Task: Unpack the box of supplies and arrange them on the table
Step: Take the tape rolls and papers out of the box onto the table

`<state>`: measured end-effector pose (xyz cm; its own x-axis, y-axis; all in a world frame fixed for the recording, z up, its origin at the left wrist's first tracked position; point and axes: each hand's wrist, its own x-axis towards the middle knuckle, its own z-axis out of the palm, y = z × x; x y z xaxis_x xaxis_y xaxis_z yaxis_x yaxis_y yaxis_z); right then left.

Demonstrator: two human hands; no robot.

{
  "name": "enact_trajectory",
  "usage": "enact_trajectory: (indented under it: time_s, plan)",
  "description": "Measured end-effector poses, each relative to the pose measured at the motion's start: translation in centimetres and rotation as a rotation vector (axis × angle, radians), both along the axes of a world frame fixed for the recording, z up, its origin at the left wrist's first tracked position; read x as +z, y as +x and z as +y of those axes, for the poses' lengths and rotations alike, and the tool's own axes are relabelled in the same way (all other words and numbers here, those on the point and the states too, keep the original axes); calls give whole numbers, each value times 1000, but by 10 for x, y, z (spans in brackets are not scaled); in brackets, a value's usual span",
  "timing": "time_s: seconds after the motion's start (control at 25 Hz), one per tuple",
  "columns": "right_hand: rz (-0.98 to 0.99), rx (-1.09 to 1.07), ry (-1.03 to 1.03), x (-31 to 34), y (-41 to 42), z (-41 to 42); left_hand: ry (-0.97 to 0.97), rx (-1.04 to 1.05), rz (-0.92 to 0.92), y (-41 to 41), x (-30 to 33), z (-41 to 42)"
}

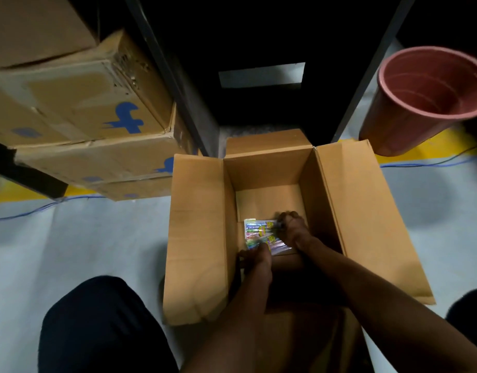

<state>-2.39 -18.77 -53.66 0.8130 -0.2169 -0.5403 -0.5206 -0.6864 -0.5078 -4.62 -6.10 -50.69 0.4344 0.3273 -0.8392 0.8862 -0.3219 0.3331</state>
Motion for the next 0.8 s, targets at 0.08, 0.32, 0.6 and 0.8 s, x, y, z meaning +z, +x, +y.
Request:
enact_trajectory:
  time_s: [0.08, 0.32, 0.6, 0.8]
  plan:
    - [17, 77, -44, -9, 3, -1, -8, -59, -2, 1, 1, -6]
    - [52, 184, -217, -13, -4, 0, 2, -147, 105, 2, 8, -6]
    - [162, 208, -266, -14, 2, 1, -74, 55, 110, 0, -35, -10]
    - [212, 394, -317, -12, -1, -6, -63, 299, 42, 2, -176, -21]
